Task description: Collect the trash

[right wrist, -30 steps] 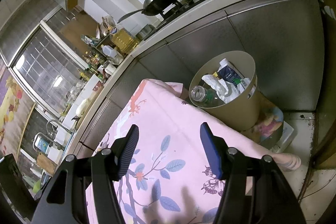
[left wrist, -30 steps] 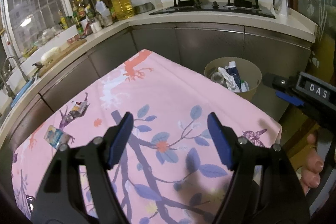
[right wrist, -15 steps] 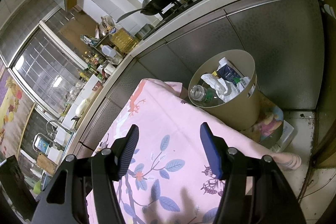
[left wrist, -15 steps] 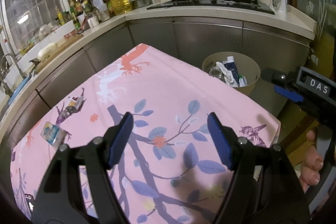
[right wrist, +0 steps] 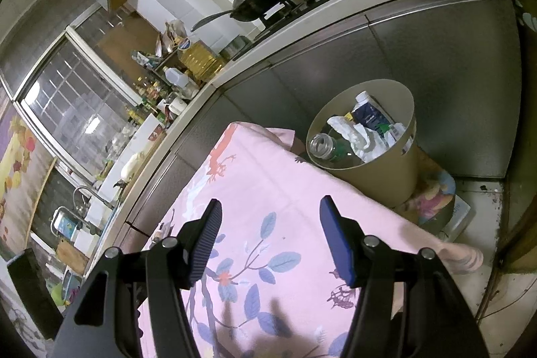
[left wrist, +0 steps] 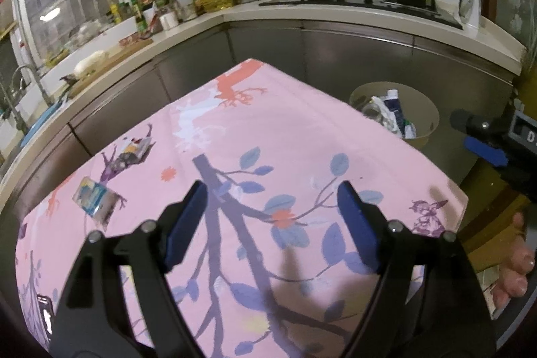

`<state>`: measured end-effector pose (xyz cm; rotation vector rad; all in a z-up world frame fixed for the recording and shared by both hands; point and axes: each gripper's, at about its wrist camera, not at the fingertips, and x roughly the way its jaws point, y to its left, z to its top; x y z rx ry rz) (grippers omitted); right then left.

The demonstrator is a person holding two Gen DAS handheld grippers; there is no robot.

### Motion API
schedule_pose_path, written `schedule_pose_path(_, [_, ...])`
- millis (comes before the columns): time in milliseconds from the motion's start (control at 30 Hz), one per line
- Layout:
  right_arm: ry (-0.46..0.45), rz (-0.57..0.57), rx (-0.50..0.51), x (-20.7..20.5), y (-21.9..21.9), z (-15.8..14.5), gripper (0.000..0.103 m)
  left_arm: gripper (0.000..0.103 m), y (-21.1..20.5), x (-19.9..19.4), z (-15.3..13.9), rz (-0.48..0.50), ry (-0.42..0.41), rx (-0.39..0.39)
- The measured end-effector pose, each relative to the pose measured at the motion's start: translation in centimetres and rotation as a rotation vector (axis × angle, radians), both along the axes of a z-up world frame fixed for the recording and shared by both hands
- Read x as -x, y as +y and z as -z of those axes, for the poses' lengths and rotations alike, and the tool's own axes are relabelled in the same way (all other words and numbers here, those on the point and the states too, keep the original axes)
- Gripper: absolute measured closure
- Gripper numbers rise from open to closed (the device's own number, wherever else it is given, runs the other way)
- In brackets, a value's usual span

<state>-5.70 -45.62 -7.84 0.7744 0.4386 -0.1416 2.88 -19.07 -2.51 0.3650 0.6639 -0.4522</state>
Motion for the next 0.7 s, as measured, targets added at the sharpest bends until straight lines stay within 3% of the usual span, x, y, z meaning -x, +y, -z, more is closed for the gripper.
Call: schedule_pose_path(700, [0.038,-0.126,0.067,-3.9,5.8,-0.7,0.045,0.027,8.3,-4.3,1.5,-0.192,0.041,0.052])
